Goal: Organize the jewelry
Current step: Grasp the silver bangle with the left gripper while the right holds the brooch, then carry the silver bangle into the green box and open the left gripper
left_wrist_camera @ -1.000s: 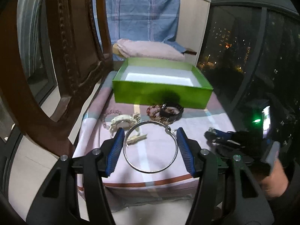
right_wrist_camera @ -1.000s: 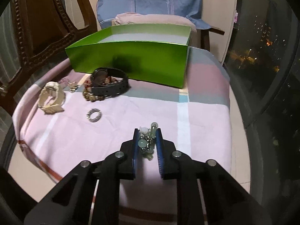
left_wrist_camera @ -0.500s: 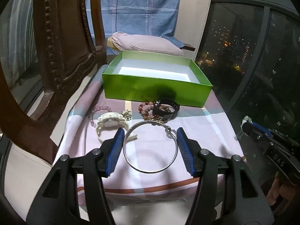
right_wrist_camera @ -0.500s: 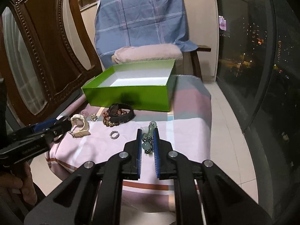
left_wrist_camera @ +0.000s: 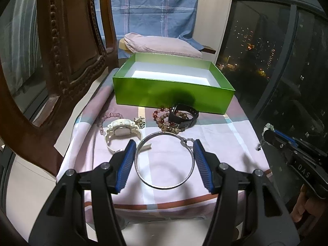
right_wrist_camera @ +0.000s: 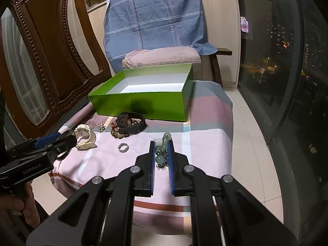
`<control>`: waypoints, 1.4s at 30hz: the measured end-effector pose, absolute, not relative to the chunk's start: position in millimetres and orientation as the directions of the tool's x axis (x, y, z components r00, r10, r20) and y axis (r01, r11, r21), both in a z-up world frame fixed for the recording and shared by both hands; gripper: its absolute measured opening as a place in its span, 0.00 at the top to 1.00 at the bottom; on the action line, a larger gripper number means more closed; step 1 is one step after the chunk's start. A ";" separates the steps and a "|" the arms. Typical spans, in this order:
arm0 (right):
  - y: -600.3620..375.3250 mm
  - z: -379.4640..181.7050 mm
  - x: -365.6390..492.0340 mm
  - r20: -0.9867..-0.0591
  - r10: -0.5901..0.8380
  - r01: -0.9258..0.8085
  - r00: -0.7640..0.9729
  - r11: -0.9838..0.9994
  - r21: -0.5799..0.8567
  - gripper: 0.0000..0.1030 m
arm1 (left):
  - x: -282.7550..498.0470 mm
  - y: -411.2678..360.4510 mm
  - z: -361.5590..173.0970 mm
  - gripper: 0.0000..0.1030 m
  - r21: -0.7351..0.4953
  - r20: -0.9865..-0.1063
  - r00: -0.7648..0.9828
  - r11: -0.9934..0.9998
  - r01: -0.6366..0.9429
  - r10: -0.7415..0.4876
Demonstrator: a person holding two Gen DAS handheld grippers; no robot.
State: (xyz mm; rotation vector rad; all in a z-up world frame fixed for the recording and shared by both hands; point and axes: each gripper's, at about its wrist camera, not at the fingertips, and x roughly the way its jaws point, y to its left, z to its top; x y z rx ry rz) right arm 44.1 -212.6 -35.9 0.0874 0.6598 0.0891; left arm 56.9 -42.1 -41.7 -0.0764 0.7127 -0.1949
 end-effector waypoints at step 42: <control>-210.2 -47.1 80.5 -0.619 0.195 -0.096 0.761 0.977 0.189 0.88 | 249.9 -65.4 23.6 0.44 -0.098 -0.668 0.725 0.986 0.138 -0.167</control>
